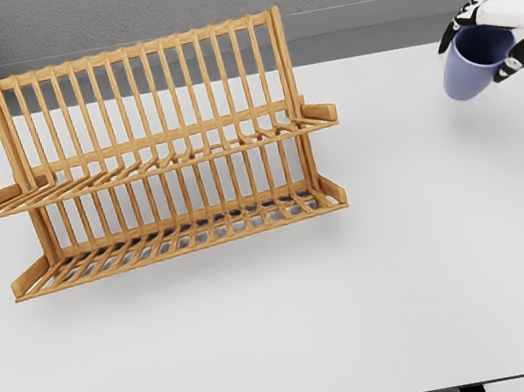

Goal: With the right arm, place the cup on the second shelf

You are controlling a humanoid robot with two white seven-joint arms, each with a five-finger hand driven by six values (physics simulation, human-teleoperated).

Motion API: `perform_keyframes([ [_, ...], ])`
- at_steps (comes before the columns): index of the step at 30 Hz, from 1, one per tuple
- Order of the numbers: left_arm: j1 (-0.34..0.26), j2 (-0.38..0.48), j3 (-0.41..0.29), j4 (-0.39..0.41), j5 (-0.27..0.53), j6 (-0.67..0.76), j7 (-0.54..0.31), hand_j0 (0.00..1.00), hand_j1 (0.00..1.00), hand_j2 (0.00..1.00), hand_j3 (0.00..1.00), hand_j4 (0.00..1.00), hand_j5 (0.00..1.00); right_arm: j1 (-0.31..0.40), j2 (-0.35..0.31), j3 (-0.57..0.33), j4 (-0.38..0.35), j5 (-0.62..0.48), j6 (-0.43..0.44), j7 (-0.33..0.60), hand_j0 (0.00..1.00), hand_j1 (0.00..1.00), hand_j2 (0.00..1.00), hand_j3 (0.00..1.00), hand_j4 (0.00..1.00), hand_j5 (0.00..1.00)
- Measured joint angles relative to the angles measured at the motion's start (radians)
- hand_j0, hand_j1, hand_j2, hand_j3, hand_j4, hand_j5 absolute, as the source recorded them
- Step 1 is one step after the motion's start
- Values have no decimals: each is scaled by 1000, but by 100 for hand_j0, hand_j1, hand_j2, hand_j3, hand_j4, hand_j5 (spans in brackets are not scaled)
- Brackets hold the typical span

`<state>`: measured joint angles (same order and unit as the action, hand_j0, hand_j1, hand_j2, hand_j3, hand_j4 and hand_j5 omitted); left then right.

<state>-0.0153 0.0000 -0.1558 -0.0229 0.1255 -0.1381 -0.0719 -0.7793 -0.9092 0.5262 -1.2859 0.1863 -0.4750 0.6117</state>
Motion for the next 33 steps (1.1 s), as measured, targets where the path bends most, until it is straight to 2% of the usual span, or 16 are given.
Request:
perform_keyframes([
  [6, 2, 0, 0, 0, 0, 0, 0, 100, 100, 100, 100, 100, 100, -6, 6, -26, -14, 0, -15, 0, 65, 65, 65, 65, 65, 65],
  [22, 2, 0, 0, 0, 0, 0, 0, 100, 100, 100, 100, 100, 100, -48, 10, -38, -190, -1, -16, 0, 65, 65, 65, 65, 65, 65],
  [33, 2, 0, 0, 0, 0, 0, 0, 100, 100, 100, 100, 100, 100, -66, 66, -37, -245, -1, -9, 0, 65, 65, 65, 65, 65, 65],
])
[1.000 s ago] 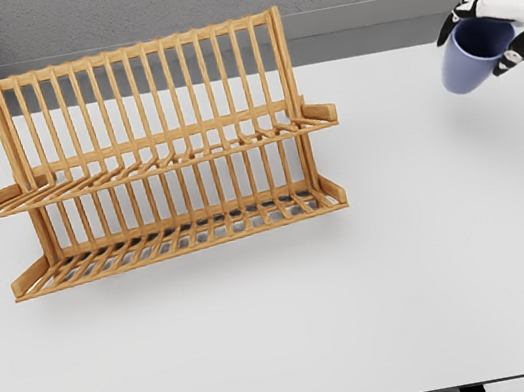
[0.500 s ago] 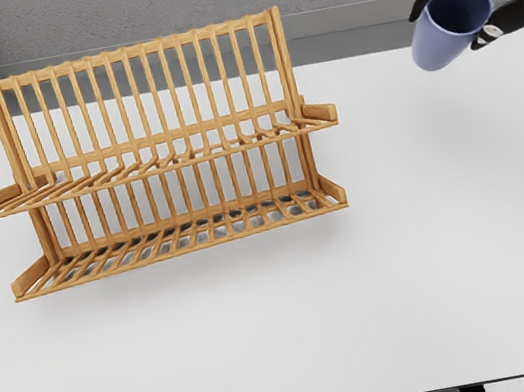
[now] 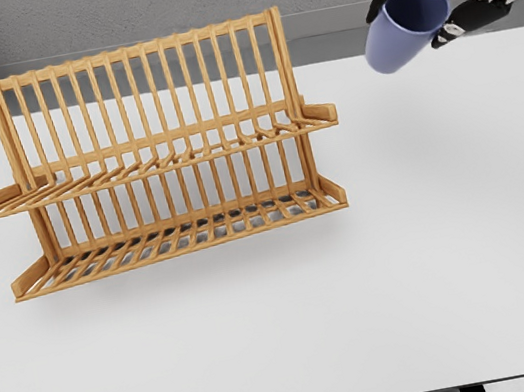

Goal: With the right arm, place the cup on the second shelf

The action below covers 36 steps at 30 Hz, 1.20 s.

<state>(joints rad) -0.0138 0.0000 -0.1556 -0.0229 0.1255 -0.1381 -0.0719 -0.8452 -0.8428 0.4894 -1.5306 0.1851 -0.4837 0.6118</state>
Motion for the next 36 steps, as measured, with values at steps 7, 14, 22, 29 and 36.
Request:
perform_keyframes([
  [7, -2, 0, 0, 0, 0, 0, 0, 100, 100, 100, 100, 100, 100, -5, 33, 1, -26, -1, 1, 0, 65, 65, 65, 65, 65, 65],
  [14, 0, 0, 0, 0, 0, 0, 0, 100, 100, 100, 100, 100, 100, -15, 47, 1, -65, -1, 2, 0, 65, 65, 65, 65, 65, 65],
  [22, 0, 0, 0, 0, 0, 0, 0, 100, 100, 100, 100, 100, 100, -20, 81, 3, -117, -4, 5, 0, 65, 65, 65, 65, 65, 65],
  [29, 0, 0, 0, 0, 0, 0, 0, 100, 100, 100, 100, 100, 100, -20, 101, 9, -190, -5, 8, 0, 65, 65, 65, 65, 65, 65],
  [36, 0, 0, 0, 0, 0, 0, 0, 100, 100, 100, 100, 100, 100, -20, 132, 16, -219, -6, 8, 0, 65, 65, 65, 65, 65, 65],
])
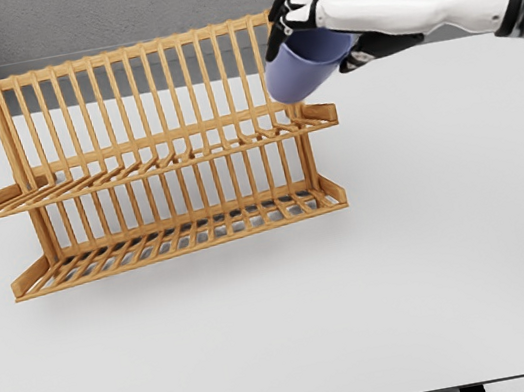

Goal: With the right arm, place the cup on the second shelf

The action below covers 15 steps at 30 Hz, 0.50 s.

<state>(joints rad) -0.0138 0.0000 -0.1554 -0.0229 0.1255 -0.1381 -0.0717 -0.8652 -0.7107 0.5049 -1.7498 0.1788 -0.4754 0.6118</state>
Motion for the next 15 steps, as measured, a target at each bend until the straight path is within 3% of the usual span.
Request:
perform_keyframes([
  [15, 0, 0, 0, 0, 0, 0, 0, 100, 100, 100, 100, 100, 100, 6, 42, 83, -3, 0, -12, -1, 68, 68, 68, 68, 68, 68],
])
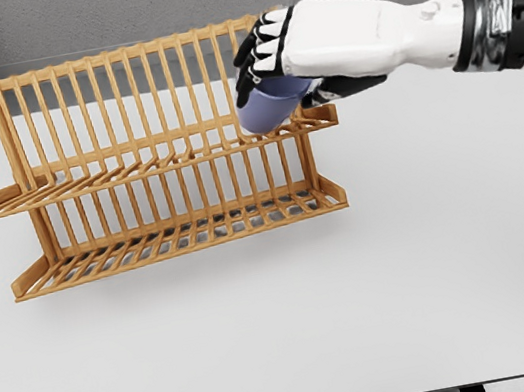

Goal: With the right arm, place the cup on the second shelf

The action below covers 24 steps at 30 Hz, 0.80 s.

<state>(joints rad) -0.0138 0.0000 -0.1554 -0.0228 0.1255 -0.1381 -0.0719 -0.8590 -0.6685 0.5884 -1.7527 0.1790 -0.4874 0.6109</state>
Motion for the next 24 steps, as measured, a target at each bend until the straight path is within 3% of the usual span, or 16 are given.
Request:
perform_keyframes([
  [7, 0, 0, 0, 0, 0, 0, 0, 100, 100, 100, 100, 100, 100, 5, -8, 22, 0, 1, -3, 0, 69, 69, 69, 69, 69, 69],
  [8, 0, 0, 0, 0, 0, 0, 0, 100, 100, 100, 100, 100, 100, 6, -8, 23, 0, 2, -3, 0, 77, 77, 77, 77, 77, 77],
  [9, 0, 0, 0, 0, 0, 0, 0, 100, 100, 100, 100, 100, 100, 6, -8, 23, 0, 2, -3, 0, 96, 96, 96, 96, 96, 96],
  [10, 0, 0, 0, 0, 0, 0, 0, 100, 100, 100, 100, 100, 100, 6, -8, 23, 0, 2, -3, 1, 100, 100, 100, 100, 100, 100],
  [24, -2, 0, 0, 0, 0, 0, 0, 100, 100, 100, 100, 100, 100, 8, -16, 24, 0, 1, -15, 1, 100, 100, 100, 100, 100, 100],
])
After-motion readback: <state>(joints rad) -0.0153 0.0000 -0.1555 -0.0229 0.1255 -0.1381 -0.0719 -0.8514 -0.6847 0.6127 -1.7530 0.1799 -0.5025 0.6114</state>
